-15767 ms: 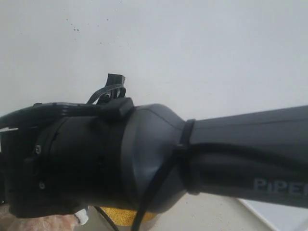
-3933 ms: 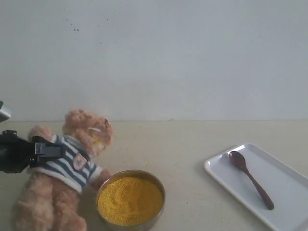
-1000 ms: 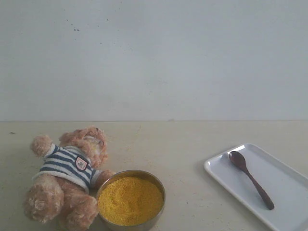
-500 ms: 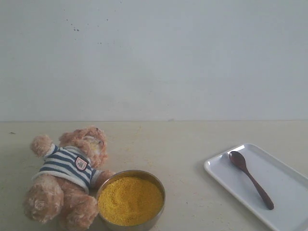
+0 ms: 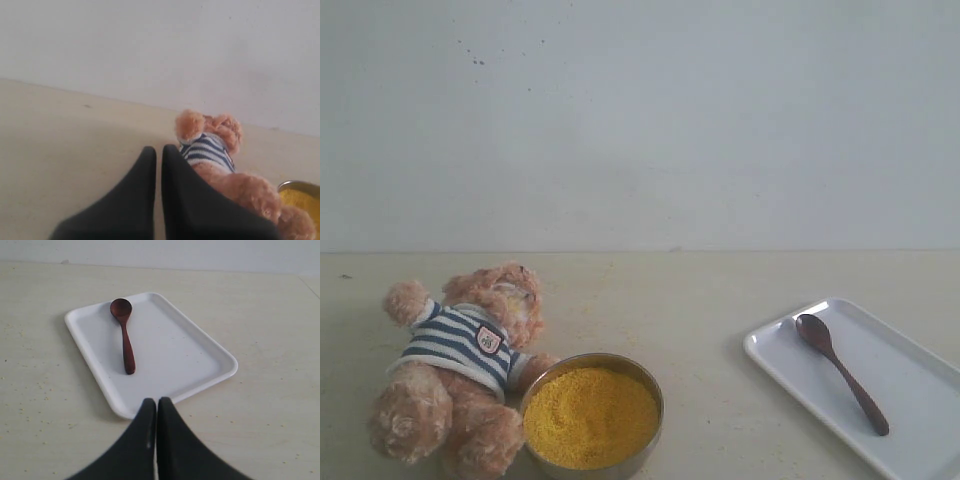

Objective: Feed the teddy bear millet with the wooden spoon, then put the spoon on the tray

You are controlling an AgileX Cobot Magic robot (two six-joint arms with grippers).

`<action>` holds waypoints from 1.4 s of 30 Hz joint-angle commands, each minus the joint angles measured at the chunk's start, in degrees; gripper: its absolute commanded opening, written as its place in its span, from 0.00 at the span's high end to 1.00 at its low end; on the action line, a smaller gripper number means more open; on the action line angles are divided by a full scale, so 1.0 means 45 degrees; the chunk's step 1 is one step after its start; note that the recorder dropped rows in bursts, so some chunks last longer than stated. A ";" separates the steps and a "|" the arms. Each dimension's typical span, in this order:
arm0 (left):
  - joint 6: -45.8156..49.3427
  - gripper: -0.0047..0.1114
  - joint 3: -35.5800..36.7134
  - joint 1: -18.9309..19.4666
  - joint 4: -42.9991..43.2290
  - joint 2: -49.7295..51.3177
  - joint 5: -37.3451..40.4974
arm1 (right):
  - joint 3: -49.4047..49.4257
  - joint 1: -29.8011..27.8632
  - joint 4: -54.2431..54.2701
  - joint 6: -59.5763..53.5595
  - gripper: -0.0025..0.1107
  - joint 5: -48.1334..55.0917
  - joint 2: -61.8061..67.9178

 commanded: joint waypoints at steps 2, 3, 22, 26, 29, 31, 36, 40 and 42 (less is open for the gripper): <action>0.0132 0.93 0.0854 -0.0112 0.0165 0.0048 -0.0084 | -0.0012 -0.0021 -0.0059 -0.0017 0.98 -0.0026 -0.0037; 0.0132 0.93 0.0854 -0.0112 0.0165 0.0048 -0.0084 | -0.0012 -0.0021 -0.0059 -0.0017 0.98 -0.0026 -0.0037; 0.1251 0.93 0.0854 -0.0618 0.0789 -0.0109 0.1424 | -0.0012 -0.0021 -0.0034 -0.0045 0.98 0.0027 -0.0037; 0.1252 0.93 0.0854 -0.0618 0.0789 -0.0109 0.1399 | -0.0012 -0.0021 -0.0034 -0.0045 0.98 0.0058 -0.0037; 0.1252 0.93 0.0854 -0.0618 0.0789 -0.0109 0.1399 | -0.0012 -0.0021 -0.0034 -0.0045 0.98 0.0058 -0.0037; 0.1252 0.93 0.0854 -0.0618 0.0789 -0.0109 0.1399 | -0.0012 -0.0021 -0.0034 -0.0045 0.98 0.0058 -0.0037; 0.1252 0.93 0.0854 -0.0618 0.0789 -0.0109 0.1399 | -0.0012 -0.0021 -0.0034 -0.0045 0.98 0.0058 -0.0037; 0.1252 0.93 0.0854 -0.0618 0.0789 -0.0109 0.1399 | -0.0012 -0.0021 -0.0034 -0.0045 0.98 0.0058 -0.0037; 0.1252 0.93 0.0854 -0.0618 0.0789 -0.0109 0.1399 | -0.0012 -0.0021 -0.0034 -0.0045 0.98 0.0058 -0.0037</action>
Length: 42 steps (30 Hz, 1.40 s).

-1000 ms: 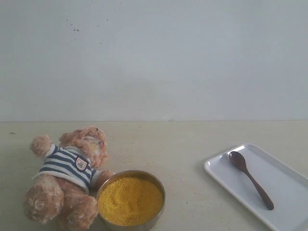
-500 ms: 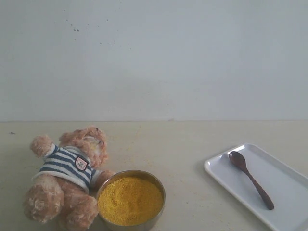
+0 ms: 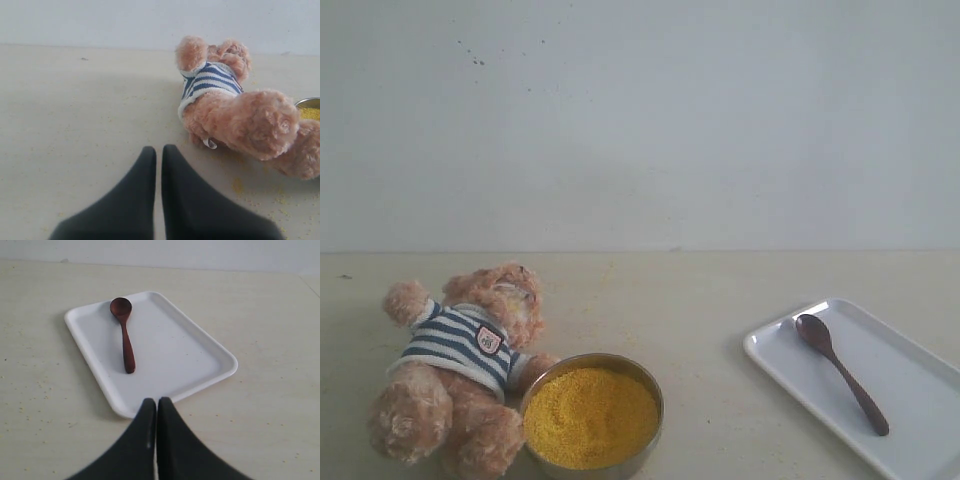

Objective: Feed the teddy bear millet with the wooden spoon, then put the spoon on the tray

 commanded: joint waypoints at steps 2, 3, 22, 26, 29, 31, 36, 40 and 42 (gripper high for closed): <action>0.0059 0.93 0.0039 -0.0042 0.0050 -0.0038 0.0008 | -0.0012 0.0008 -0.0034 -0.0045 0.98 0.0080 -0.0606; 0.0059 0.93 0.0039 -0.0042 0.0050 -0.0038 0.0008 | -0.0012 0.0008 -0.0034 -0.0045 0.98 0.0080 -0.1120; 0.0059 0.93 0.0039 -0.0042 0.0050 -0.0038 -0.0088 | -0.0012 -0.0019 -0.0034 0.0144 0.98 -0.1183 -0.3099; 0.0059 0.93 0.0039 -0.0303 0.0050 -0.0038 -0.0088 | -0.0012 -0.0019 -0.0034 0.0144 0.98 -0.1183 -0.3099; 0.0059 0.93 0.0039 -0.0303 0.0050 -0.0038 -0.0088 | -0.0012 -0.0019 -0.0034 0.0144 0.98 -0.1183 -0.3099; 0.0059 0.93 0.0039 -0.0293 0.0050 -0.0038 -0.0114 | -0.0012 -0.0019 -0.0034 0.0144 0.98 -0.1183 -0.3099; 0.0059 0.93 0.0039 -0.0293 0.0050 -0.0038 -0.0114 | -0.0012 -0.0019 -0.0034 0.0166 0.98 -0.1184 -0.3099; 0.0059 0.93 0.0039 -0.0293 0.0050 -0.0038 -0.0114 | -0.0012 -0.0019 -0.0034 0.0166 0.98 -0.1184 -0.3099; 0.0059 0.93 0.0039 -0.0293 0.0050 -0.0038 -0.0114 | -0.0012 -0.0019 -0.0034 0.0166 0.98 -0.1184 -0.3099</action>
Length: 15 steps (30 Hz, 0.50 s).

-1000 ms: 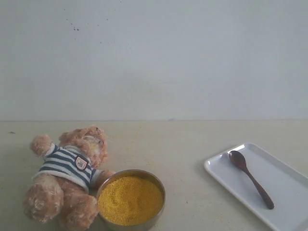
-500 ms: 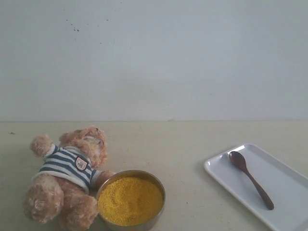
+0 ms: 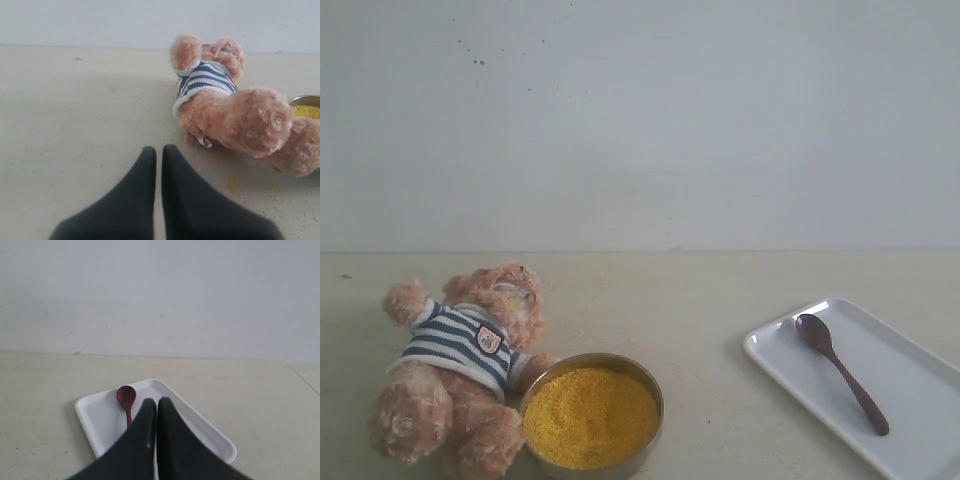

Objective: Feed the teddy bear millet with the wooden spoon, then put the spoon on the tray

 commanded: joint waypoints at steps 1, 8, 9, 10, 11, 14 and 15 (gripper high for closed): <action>0.0059 0.93 0.0039 -0.0053 0.0050 -0.0038 -0.0147 | -0.0012 -0.0019 -0.0034 0.0049 0.98 -0.0138 -0.0052; 0.0059 0.93 0.0039 -0.0053 0.0050 -0.0038 -0.0147 | -0.0012 -0.0019 -0.0034 0.0049 0.98 -0.0138 -0.0052; 0.0059 0.93 0.0039 -0.0053 0.0050 -0.0038 -0.0147 | -0.0012 -0.0019 -0.0034 0.0049 0.98 -0.0138 -0.0052; 0.0059 0.93 0.0039 -0.0053 0.0050 -0.0038 -0.0147 | -0.0012 -0.0019 0.0077 0.0048 0.98 -0.0138 -0.0052; 0.0059 0.93 0.0039 -0.0053 0.0050 -0.0038 -0.0147 | -0.0012 -0.0019 0.0102 0.0048 0.98 -0.0138 -0.0052; 0.0059 0.93 0.0039 -0.0053 0.0050 -0.0038 -0.0147 | -0.0012 -0.0019 0.0102 0.0048 0.98 -0.0138 -0.0052; 0.0059 0.93 0.0039 -0.0053 0.0050 -0.0038 -0.0147 | -0.0012 -0.0019 0.0102 0.0048 0.98 -0.0138 -0.0052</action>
